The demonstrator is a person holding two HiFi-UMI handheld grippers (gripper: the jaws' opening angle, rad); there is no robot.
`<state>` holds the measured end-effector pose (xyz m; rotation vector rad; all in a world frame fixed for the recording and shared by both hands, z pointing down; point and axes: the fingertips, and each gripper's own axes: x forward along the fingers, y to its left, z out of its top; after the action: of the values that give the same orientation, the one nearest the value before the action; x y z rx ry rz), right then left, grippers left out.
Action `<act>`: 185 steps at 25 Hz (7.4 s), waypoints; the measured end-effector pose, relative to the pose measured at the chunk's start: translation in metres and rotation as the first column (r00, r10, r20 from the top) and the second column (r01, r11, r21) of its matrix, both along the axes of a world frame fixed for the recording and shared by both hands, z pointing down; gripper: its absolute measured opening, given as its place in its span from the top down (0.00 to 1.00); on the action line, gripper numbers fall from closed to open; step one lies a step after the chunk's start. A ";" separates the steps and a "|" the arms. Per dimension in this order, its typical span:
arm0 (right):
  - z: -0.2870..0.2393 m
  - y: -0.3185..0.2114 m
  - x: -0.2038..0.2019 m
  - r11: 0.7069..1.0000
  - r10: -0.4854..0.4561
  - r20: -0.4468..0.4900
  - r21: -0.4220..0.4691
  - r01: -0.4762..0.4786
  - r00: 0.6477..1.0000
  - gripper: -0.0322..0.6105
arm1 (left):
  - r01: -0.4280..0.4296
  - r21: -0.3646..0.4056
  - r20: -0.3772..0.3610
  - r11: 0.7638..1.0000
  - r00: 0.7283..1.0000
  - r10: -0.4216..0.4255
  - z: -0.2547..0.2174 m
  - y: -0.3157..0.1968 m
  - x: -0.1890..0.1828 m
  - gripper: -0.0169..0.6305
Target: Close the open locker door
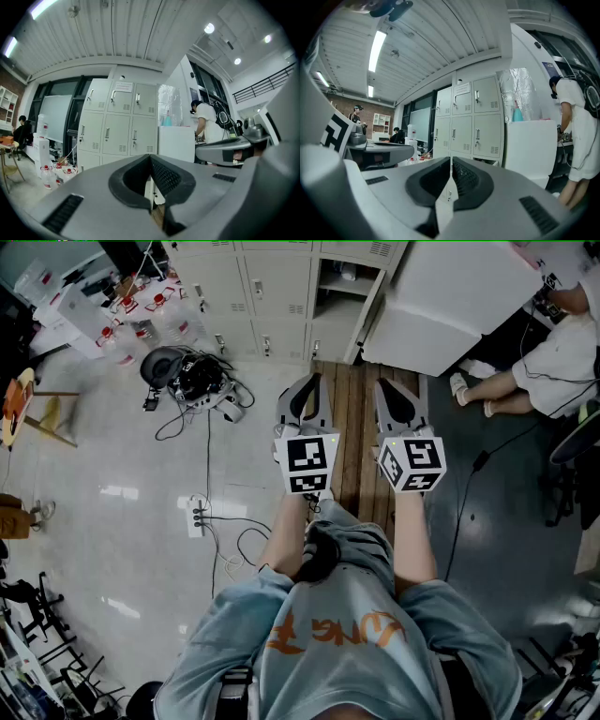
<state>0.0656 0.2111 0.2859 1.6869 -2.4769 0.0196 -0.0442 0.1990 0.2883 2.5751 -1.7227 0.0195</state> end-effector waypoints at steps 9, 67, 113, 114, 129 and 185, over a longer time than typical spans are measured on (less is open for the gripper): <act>0.013 0.009 -0.022 0.999 -0.001 0.003 -0.039 0.001 1.000 0.89 | -0.008 -0.045 0.006 0.999 1.000 0.008 0.019 0.008 -0.020 0.94; 0.087 -0.220 0.058 0.984 0.079 0.119 -0.167 -0.058 0.990 0.89 | -0.099 -0.209 0.156 0.973 0.979 0.133 0.093 -0.203 0.047 0.94; 0.235 -0.412 0.137 0.915 -0.063 0.219 -0.376 0.144 0.974 0.89 | 0.050 -0.564 0.287 0.824 0.948 0.139 0.273 -0.360 0.189 0.94; 0.237 -0.415 0.134 0.912 -0.082 0.208 -0.379 0.157 0.975 0.89 | 0.055 -0.567 0.282 0.822 0.950 0.131 0.274 -0.363 0.188 0.94; 0.253 -0.443 0.097 0.859 -0.214 0.162 -0.439 0.264 0.963 0.89 | 0.043 -0.513 0.266 0.857 0.958 0.112 0.272 -0.401 0.174 0.94; 0.253 -0.573 0.014 0.848 -0.153 0.132 -0.491 0.199 0.979 0.89 | -0.017 -0.389 0.438 0.921 0.876 0.201 0.282 -0.557 0.056 0.94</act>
<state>0.0793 -0.3624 0.5390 1.2561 -2.3866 0.6747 0.0120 -0.3583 0.5704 2.4929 -1.4804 0.9611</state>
